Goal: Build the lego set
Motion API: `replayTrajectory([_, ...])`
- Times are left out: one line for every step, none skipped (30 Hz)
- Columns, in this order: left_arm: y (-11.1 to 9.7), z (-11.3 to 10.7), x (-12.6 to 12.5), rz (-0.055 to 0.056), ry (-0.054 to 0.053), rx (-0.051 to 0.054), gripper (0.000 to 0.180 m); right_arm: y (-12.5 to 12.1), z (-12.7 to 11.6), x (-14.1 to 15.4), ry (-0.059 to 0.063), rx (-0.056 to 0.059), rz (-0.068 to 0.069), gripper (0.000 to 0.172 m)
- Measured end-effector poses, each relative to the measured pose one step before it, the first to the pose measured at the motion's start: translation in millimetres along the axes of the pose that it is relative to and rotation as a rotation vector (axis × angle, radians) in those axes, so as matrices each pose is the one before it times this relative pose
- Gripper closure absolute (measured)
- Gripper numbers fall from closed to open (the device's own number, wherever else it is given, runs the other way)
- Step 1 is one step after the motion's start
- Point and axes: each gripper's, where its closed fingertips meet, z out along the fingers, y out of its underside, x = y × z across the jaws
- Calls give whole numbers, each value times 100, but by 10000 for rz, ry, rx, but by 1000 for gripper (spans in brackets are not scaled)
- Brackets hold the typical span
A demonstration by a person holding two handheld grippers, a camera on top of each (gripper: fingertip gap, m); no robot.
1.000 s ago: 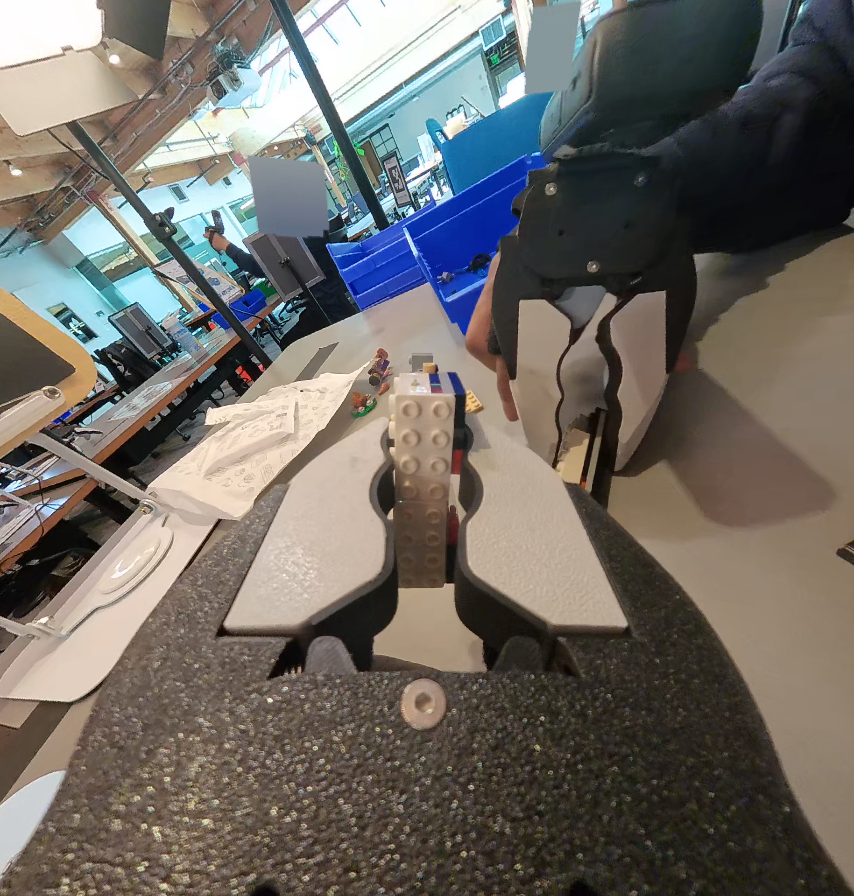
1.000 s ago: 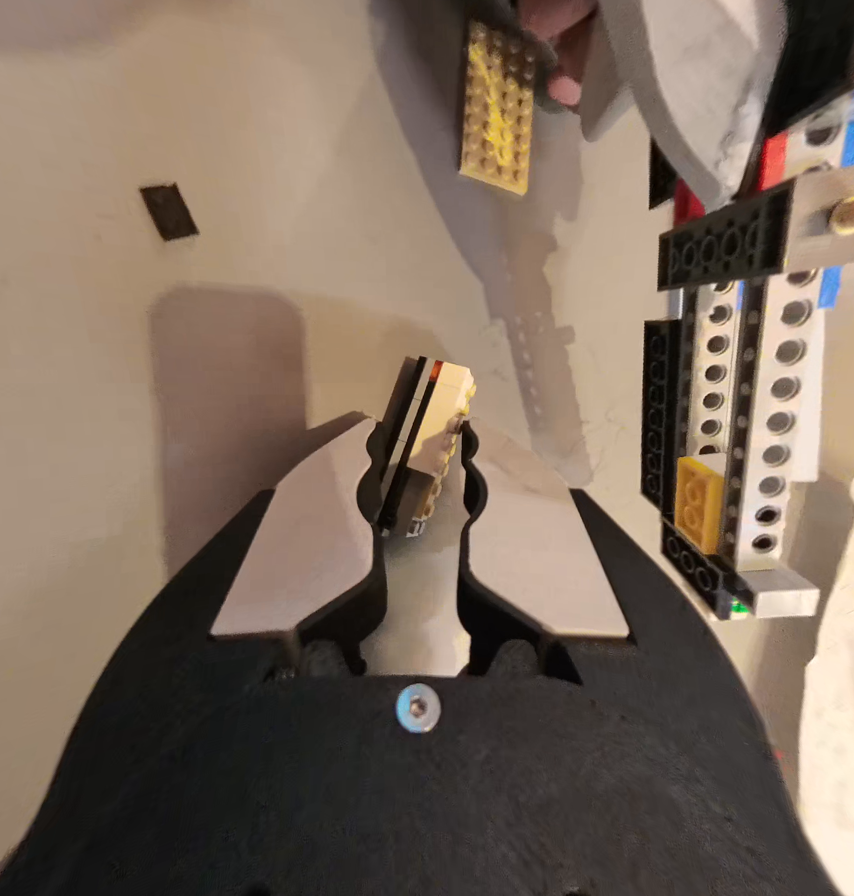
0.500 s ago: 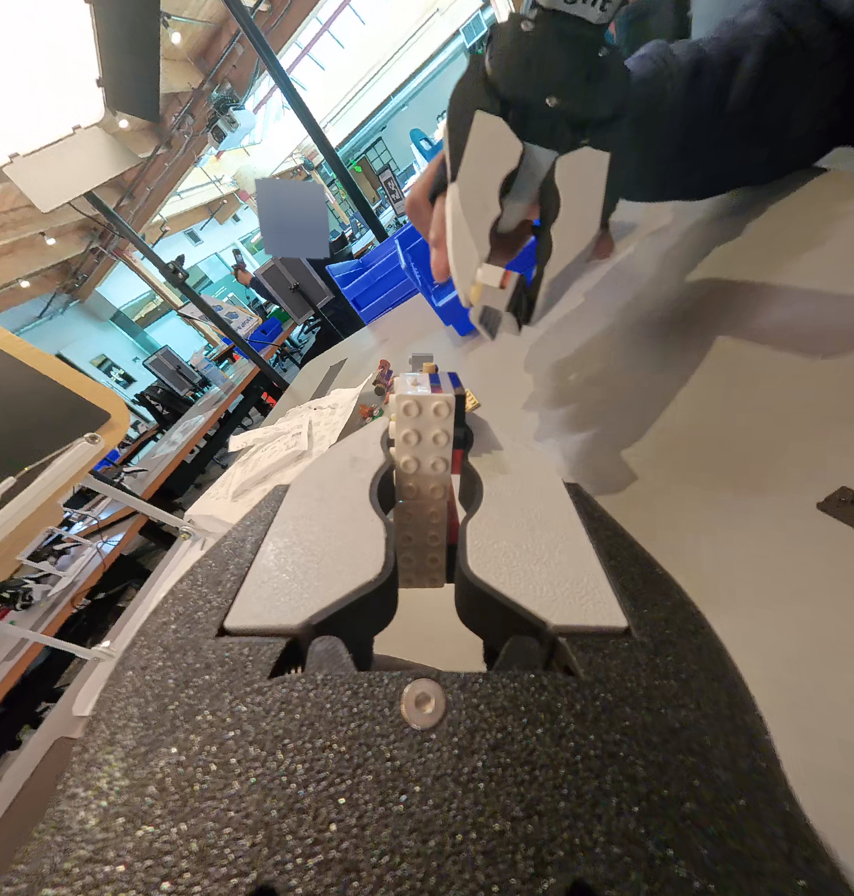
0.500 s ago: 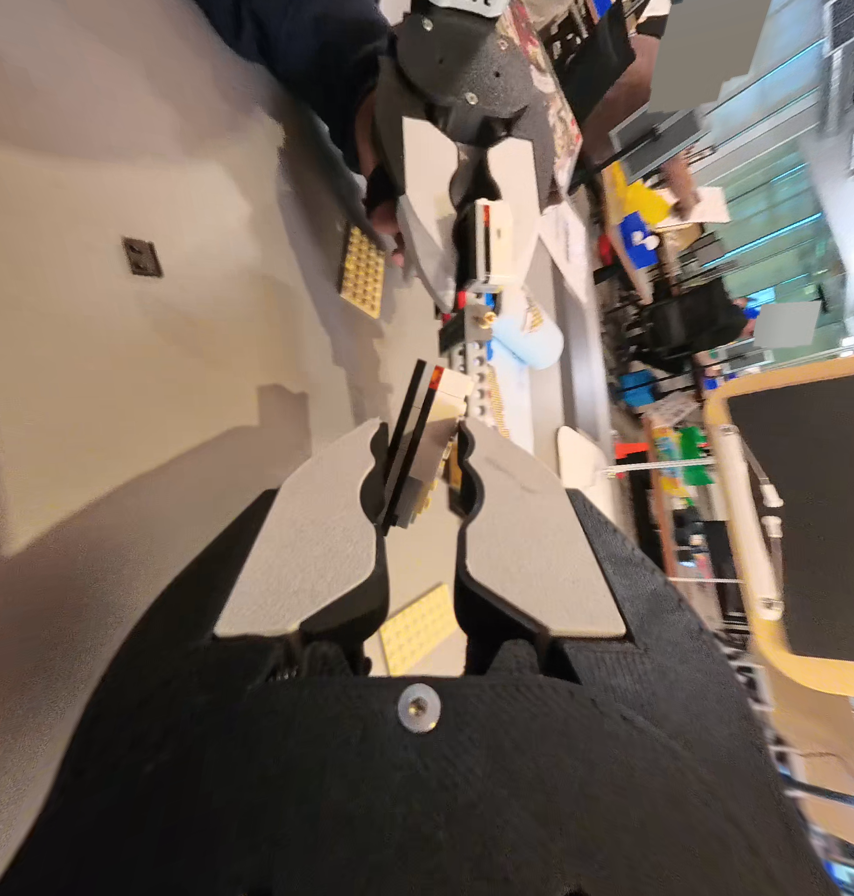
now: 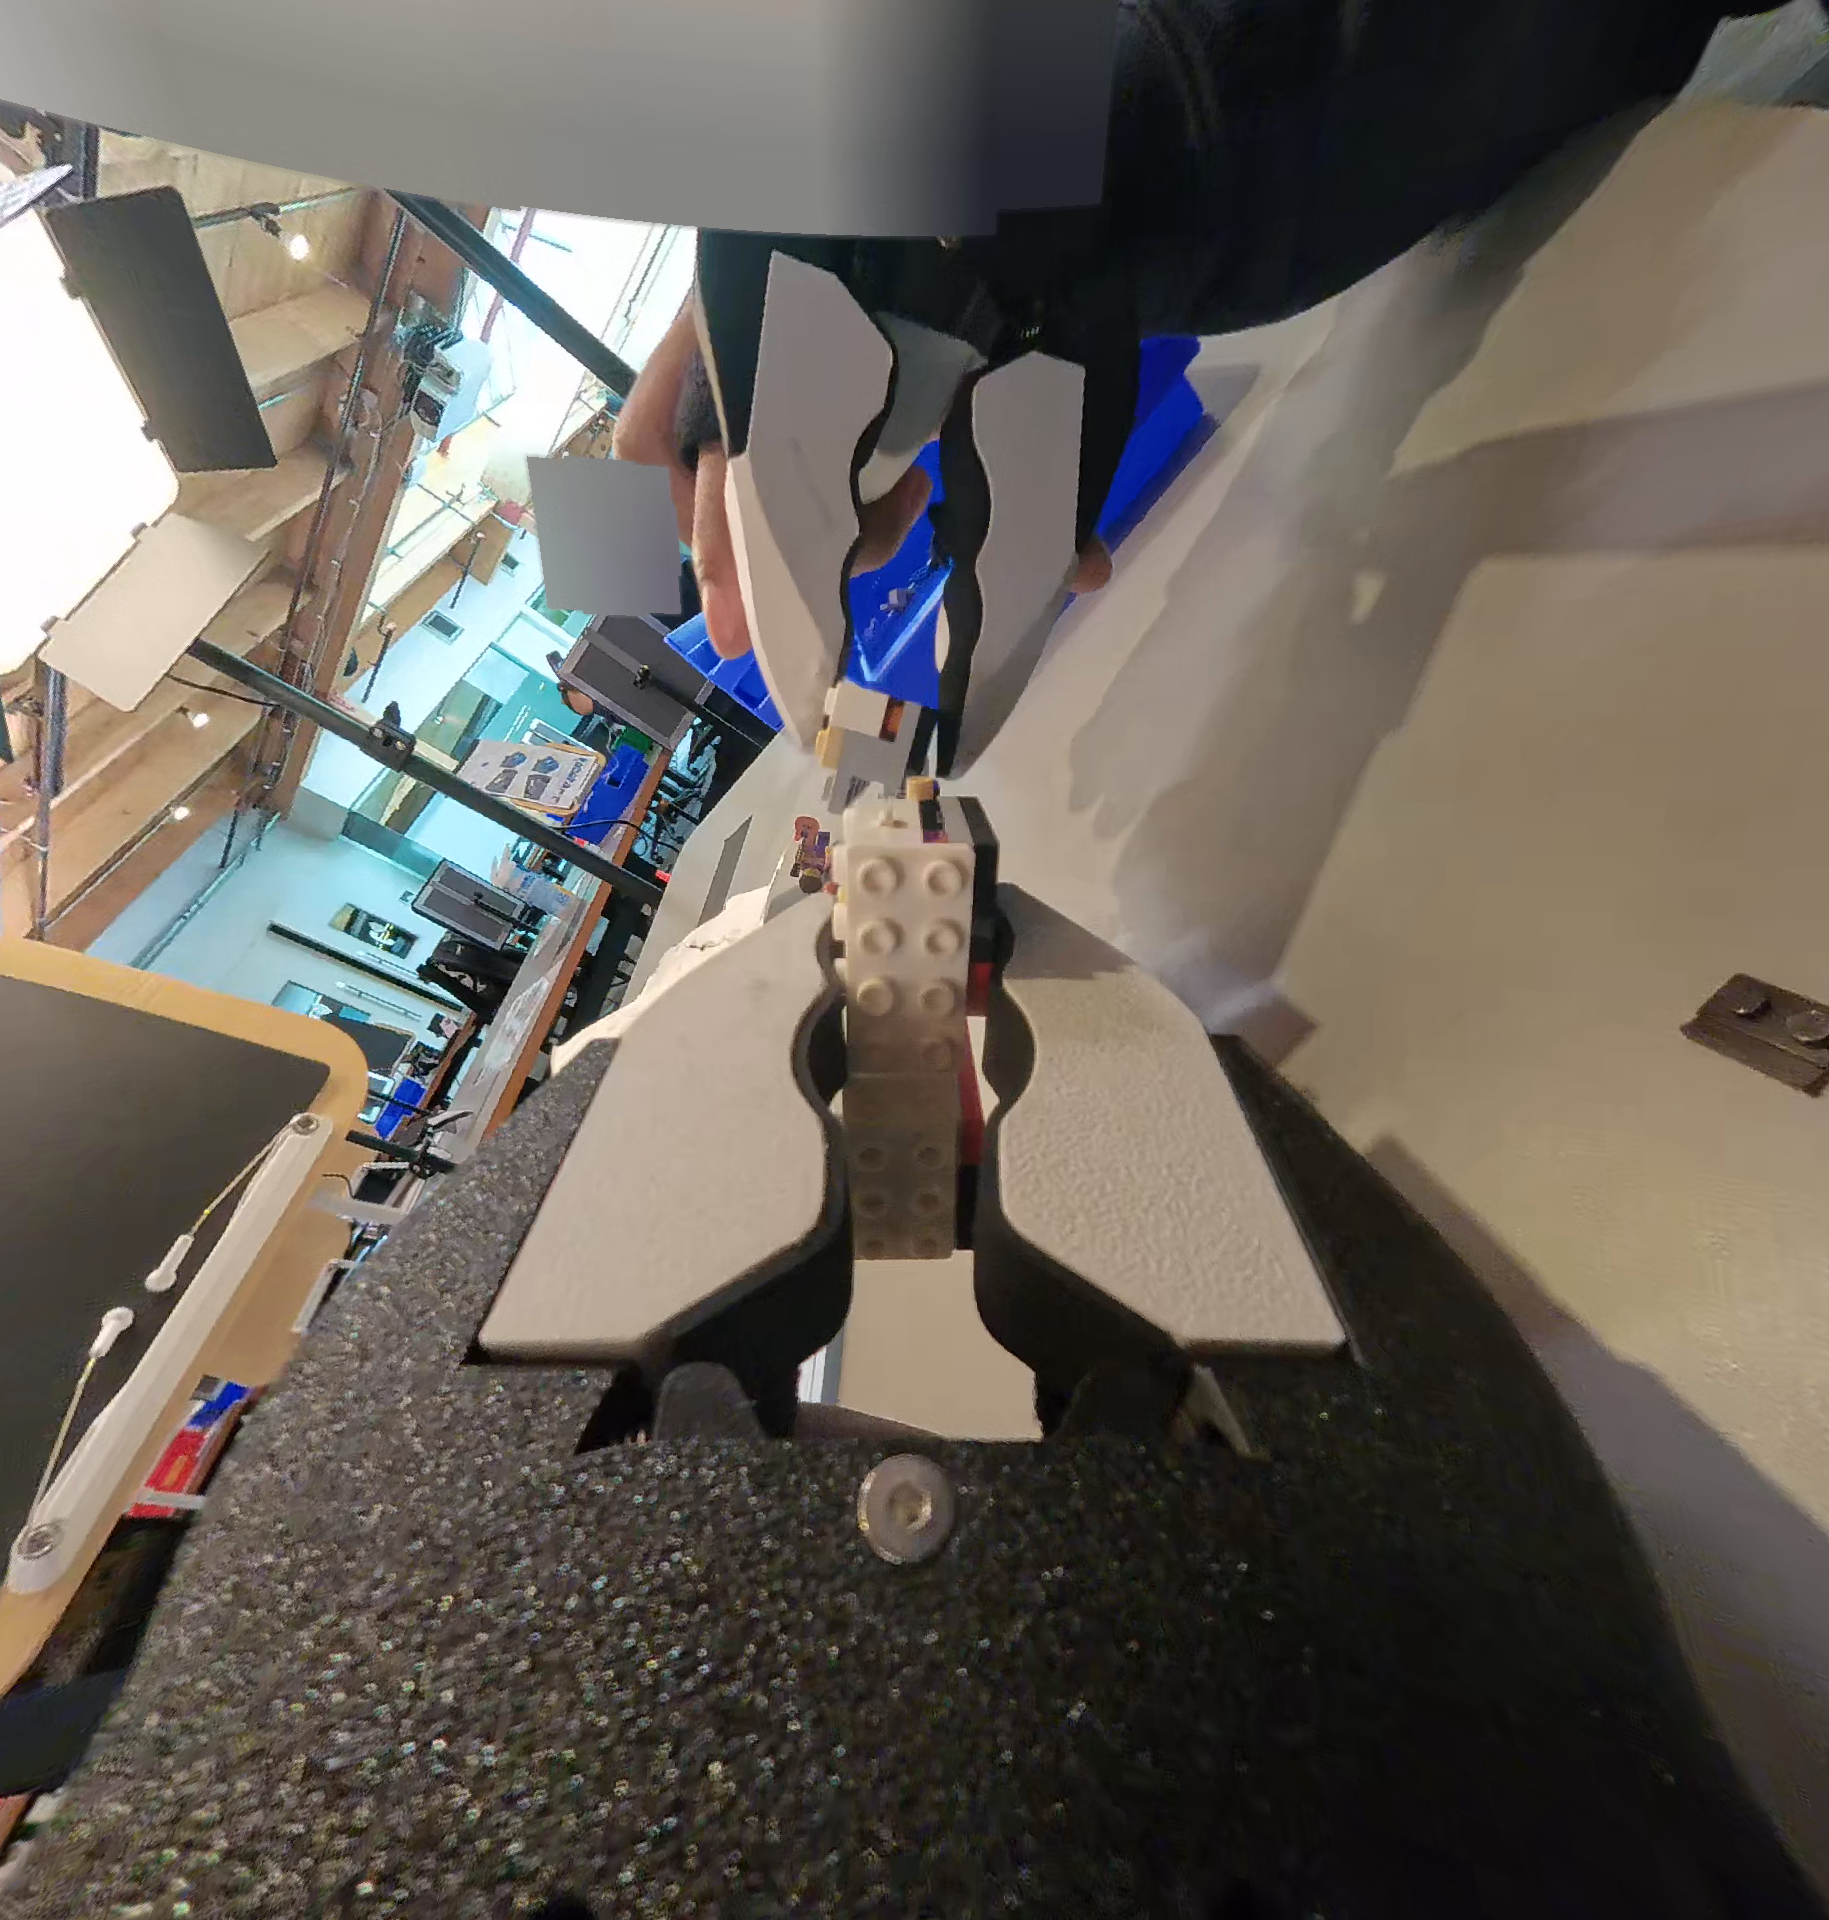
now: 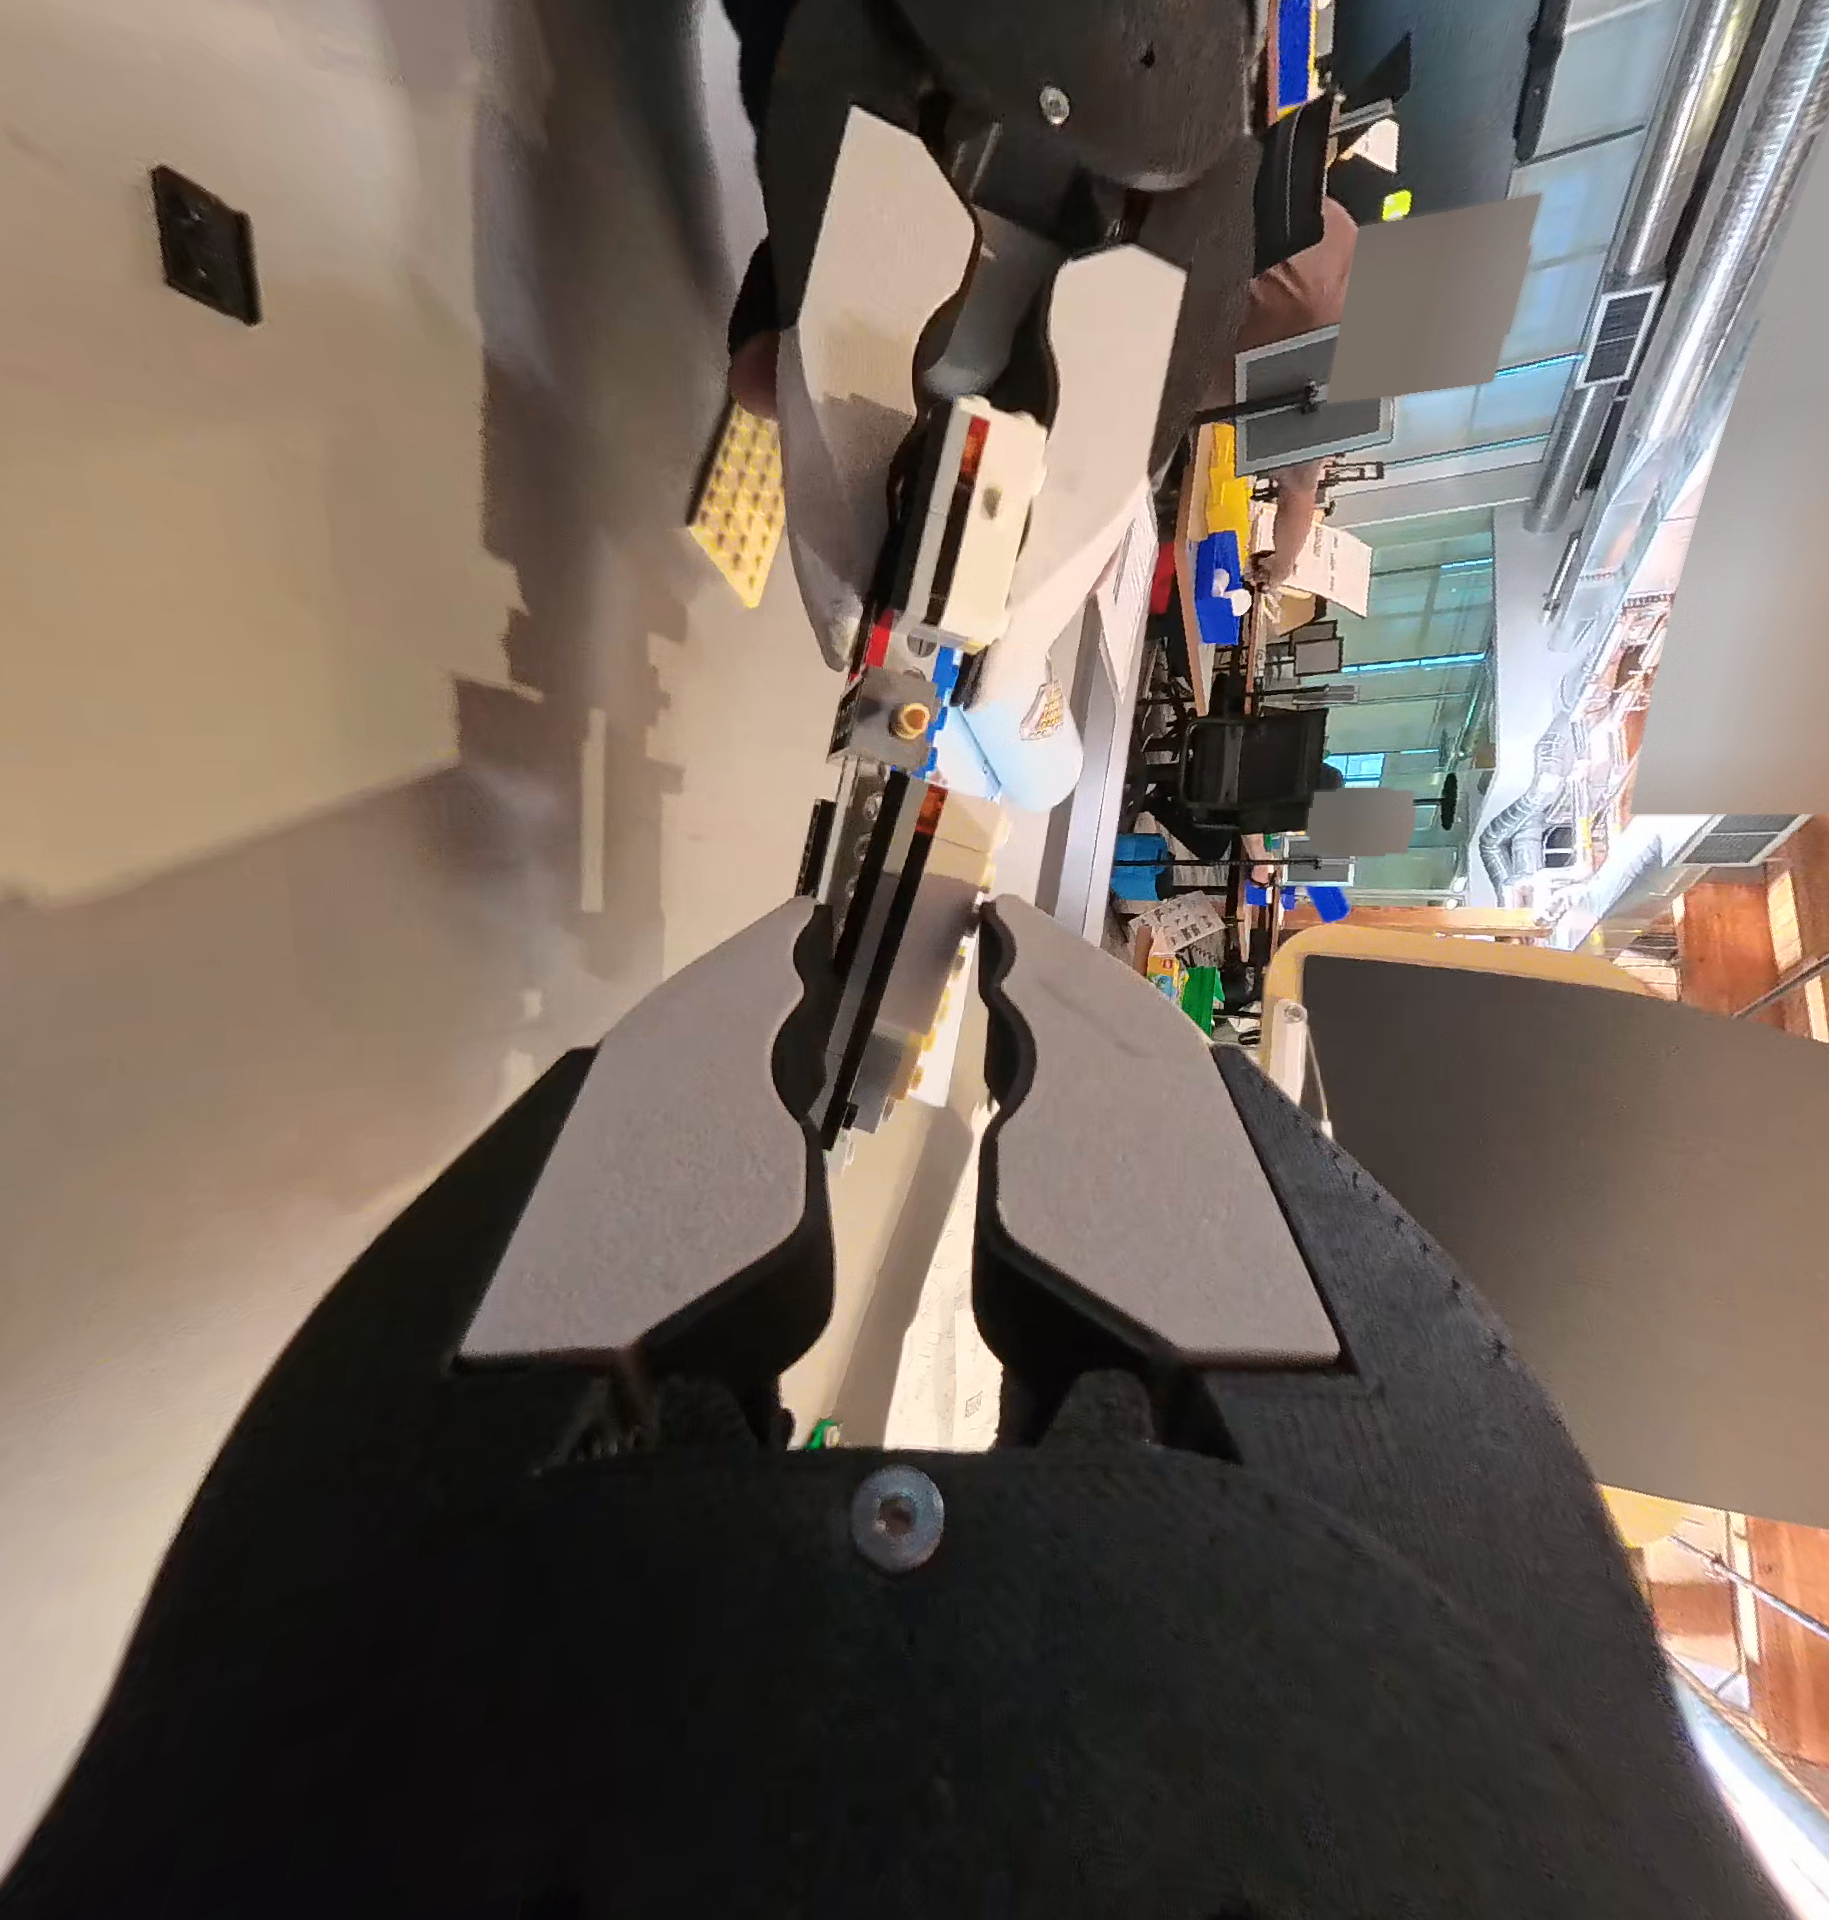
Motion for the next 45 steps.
replayTrajectory([-41, 75, 93, 100, 26, -29, 159, 75, 26, -63, 57, -3, 44, 145])
replayTrajectory([-13, 135, 94, 112, 30, -42, 159, 104, 28, -154, 1, -32, 4, 145])
replayTrajectory([-9, 166, 139, 97, 23, -47, 159, 110, 5, -250, -81, -38, -23, 145])
replayTrajectory([22, 135, 185, 74, 25, -30, 159, 126, -8, -218, -69, -55, -1, 145])
replayTrajectory([-29, 55, 146, 71, 25, -11, 159, 51, -26, -210, -77, 0, 13, 145])
replayTrajectory([-58, 30, 80, 47, -1, -15, 159, 4, -13, -192, -78, 43, 71, 145])
replayTrajectory([-59, 22, 40, 38, -2, -4, 159, 11, 8, -182, -72, 32, 85, 145])
replayTrajectory([-44, -22, 27, 30, 7, -1, 159, -11, 24, -162, -45, 27, 30, 145])
replayTrajectory([40, -90, 31, 30, 4, -11, 159, 47, 24, -166, -43, -10, -5, 146])
replayTrajectory([-24, 53, 23, 34, 2, -12, 159, 73, 46, -65, 7, -30, 3, 146])
replayTrajectory([-57, 47, 2, 24, -7, -8, 159, 102, 38, -12, 34, -54, 13, 146])
replayTrajectory([-15, 37, -8, 10, -18, -22, 159, 103, 50, -42, 3, -48, 7, 146])
replayTrajectory([63, -43, 57, 25, 2, -27, 159, 25, 19, -51, -3, -18, 9, 146])
replayTrajectory([-24, 2, 48, 35, -8, -3, 159, 6, 21, -44, -7, -21, 19, 146])
replayTrajectory([-38, 18, 40, 38, -13, -12, 159, 12, 34, -41, -1, -29, 5, 146])
replayTrajectory([-78, 40, -1, 44, -15, -16, 159, 13, 29, -41, 4, -29, -6, 146])
replayTrajectory([-26, 15, -2, 49, -8, -18, 159, 45, 32, -6, 31, -31, 7, 146])
replayTrajectory([44, 3, 36, 54, -6, -34, 159, 47, 27, -8, 22, -21, 22, 146])
replayTrajectory([55, -7, -2, 48, -9, -27, 159, 47, 6, -13, 14, -1, 16, 146])
replayTrajectory([-1, 2, -10, 36, -14, -10, 158, 26, -3, -1, 15, 12, 19, 146])
replayTrajectory([-37, 19, 22, 27, -16, -4, 158, 25, -4, 11, 13, 9, 30, 146])
replayTrajectory([-3, 24, 7, 22, -5, -10, 159, 21, 0, -6, -2, -2, 27, 146])
replayTrajectory([-61, -4, 38, 30, -4, 1, 158, 33, 4, -17, -4, -9, 16, 146])
replayTrajectory([-90, 8, 18, 20, -23, 13, 158, 63, 13, 14, 18, -35, -3, 146])
replayTrajectory([-66, 32, -24, 12, -19, 7, 158, 68, -1, -6, 13, -43, -23, 145])
replayTrajectory([31, -53, -19, 8, -22, -3, 158, 31, -20, -1, 13, -20, -24, 145])
replayTrajectory([31, -38, -46, 23, -37, 4, 158, 9, -25, 26, 19, -2, -1, 145])
replayTrajectory([-11, -28, -12, 13, -23, 12, 158, -1, -40, 10, 2, 2, 10, 145])
replayTrajectory([-46, -2, -34, -16, -15, 10, 158, 21, -33, 49, 31, -6, 5, 145])
replayTrajectory([-59, 102, 25, -9, -20, 3, 158, 37, -31, 43, 27, -23, -2, 145])
replayTrajectory([-42, 198, -162, 2, -11, -2, 158, 66, -29, 24, 9, -30, 2, 144])
replayTrajectory([33, -17, 15, -9, -8, -4, 158, 68, -22, 39, 15, -25, 13, 144])
replayTrajectory([19, -57, -24, 6, -10, 3, 158, 59, -36, 30, 17, -10, 2, 144])
replayTrajectory([41, -29, 4, 7, -11, 4, 158, 53, -42, 19, 4, -15, 3, 144])
replayTrajectory([-10, 14, 46, 2, -2, 4, 158, 51, -51, 43, 11, -16, 8, 144])
replayTrajectory([4, 38, 32, 1, -1, 8, 158, 43, -42, 36, 12, -9, 7, 144])
replayTrajectory([-58, -32, -1, 2, -1, 7, 158, 79, -49, 33, 0, -23, 12, 144])
replayTrajectory([6, -63, -7, -2, -1, 1, 158, 79, -68, 34, 6, -23, 9, 144])
replayTrajectory([30, -46, -26, -5, -2, 2, 158, 77, -72, 34, 3, -8, 17, 143])
replayTrajectory([8, 22, -12, -8, 4, 3, 158, 73, -63, 18, -22, -2, 45, 143])
replayTrajectory([67, -36, 52, -11, 7, -2, 158, 96, -63, 1, -23, -4, 59, 143])
replayTrajectory([17, -69, -7, -4, -3, -8, 158, 117, -45, 16, -14, -16, 42, 143])
replayTrajectory([82, 142, -66, 11, -9, -9, 158, 111, -29, -21, -21, -20, 27, 143])
replayTrajectory([8, 9, 17, 4, -7, 1, 158, 141, -12, -24, -16, -32, 32, 143])
replayTrajectory([8, -45, -5, -2, -13, 5, 159, 139, 4, -9, -2, -28, 31, 144])
